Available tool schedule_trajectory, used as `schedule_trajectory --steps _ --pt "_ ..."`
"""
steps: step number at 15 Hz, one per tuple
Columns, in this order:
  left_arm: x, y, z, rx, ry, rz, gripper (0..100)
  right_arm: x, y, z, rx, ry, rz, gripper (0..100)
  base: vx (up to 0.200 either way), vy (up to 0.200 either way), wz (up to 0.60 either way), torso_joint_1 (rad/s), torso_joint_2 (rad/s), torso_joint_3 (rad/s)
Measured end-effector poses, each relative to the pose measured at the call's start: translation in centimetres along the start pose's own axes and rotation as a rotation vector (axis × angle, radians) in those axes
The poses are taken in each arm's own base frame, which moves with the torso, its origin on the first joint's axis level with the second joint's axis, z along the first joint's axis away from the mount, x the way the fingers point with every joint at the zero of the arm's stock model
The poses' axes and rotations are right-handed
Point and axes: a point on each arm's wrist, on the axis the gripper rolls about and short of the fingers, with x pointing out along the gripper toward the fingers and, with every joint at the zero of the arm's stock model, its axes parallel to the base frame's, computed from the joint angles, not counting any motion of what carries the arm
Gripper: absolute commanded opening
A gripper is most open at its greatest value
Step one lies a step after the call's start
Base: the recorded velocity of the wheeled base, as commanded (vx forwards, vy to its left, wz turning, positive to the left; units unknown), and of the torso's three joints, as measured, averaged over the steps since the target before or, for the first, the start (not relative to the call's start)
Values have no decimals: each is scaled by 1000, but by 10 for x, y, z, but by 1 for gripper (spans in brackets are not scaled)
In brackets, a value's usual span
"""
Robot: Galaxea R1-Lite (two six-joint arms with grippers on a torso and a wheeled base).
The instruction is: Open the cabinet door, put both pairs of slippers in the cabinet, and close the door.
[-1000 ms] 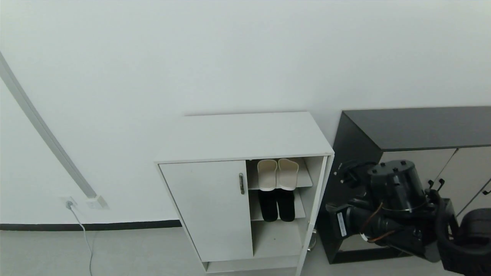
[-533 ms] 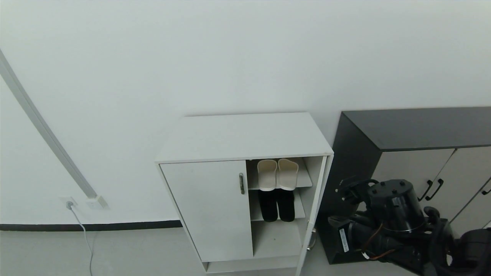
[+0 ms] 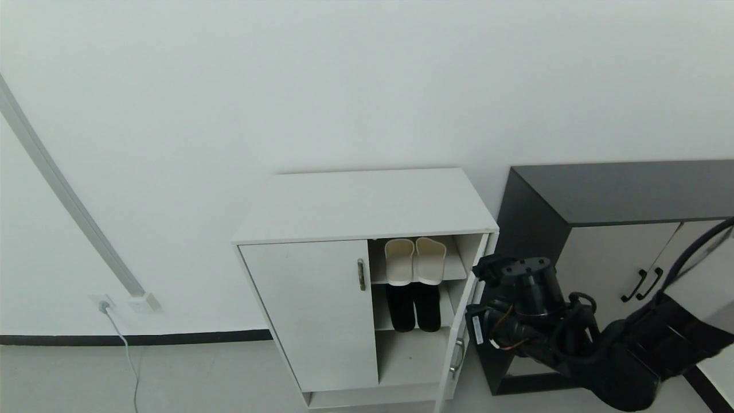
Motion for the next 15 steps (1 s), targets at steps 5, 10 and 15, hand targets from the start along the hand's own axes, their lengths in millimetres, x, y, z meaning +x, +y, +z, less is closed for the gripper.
schedule_trajectory --steps 5,10,15 --pt "0 0 0 0 0 -1 0 34 9 12 10 -40 1 0 0 0 0 0 0 0" --pt "0 0 0 2 0 -1 0 65 13 19 21 -71 -9 0 0 0 0 0 0 0" --pt "0 0 0 2 1 -1 0 87 17 22 27 -94 -11 0 0 0 0 0 0 0"
